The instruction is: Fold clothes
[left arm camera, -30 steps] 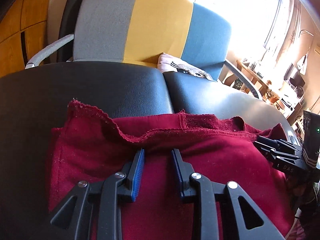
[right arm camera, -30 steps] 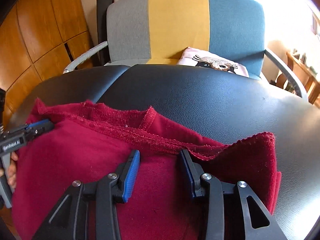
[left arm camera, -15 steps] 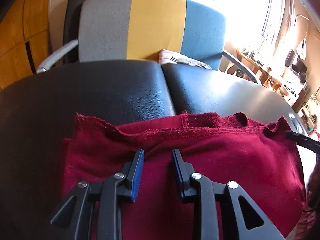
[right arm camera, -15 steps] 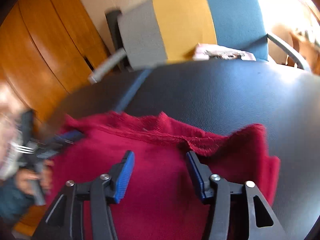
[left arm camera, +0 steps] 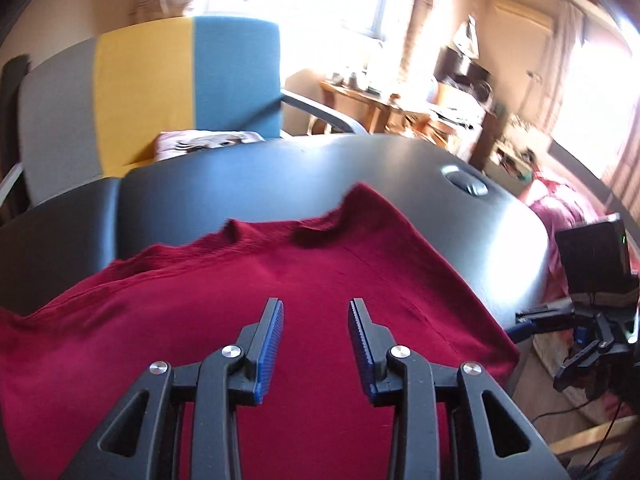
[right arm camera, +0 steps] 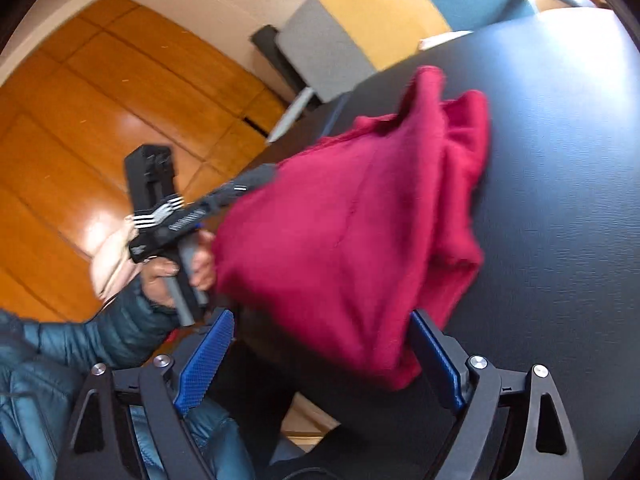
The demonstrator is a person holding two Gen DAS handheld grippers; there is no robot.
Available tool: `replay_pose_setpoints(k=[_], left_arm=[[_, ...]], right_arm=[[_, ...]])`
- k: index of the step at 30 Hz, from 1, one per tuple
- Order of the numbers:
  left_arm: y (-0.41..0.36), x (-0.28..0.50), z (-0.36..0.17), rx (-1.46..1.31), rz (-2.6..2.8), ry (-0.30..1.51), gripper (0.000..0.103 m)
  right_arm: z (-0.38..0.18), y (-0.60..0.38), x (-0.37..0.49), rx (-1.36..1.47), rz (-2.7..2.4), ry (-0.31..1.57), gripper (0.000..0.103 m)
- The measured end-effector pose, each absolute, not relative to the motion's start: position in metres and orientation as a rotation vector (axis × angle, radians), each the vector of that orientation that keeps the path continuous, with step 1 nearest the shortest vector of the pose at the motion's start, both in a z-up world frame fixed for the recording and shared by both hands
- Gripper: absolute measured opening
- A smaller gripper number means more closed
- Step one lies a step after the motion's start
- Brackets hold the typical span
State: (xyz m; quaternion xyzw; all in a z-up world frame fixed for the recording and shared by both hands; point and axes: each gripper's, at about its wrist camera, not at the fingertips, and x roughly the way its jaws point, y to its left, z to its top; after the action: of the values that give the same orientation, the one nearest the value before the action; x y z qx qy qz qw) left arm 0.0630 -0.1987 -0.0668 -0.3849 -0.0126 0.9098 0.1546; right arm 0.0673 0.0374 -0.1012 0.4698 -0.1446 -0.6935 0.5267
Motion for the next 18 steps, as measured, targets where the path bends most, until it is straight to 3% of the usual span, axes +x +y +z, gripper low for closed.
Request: replay_pose_setpoints(k=[5,12,18], left_arm=[[-0.186,0.058,-0.100,-1.188,2.535,0.076,0.034],[-0.184,0.065,-0.104,-1.135,2.519,0.049,0.036],[-0.206,0.060,-0.087,-1.162,2.538,-0.164,0.036]], right_arm=[[-0.111,0.017,0.061,1.180,-1.464,-0.326,0.090],[-0.111,0.002,0.068,1.309,-1.283,-0.026,0.085],[-0.085,0.024,0.064,1.280,-1.510,0.012,0.086]])
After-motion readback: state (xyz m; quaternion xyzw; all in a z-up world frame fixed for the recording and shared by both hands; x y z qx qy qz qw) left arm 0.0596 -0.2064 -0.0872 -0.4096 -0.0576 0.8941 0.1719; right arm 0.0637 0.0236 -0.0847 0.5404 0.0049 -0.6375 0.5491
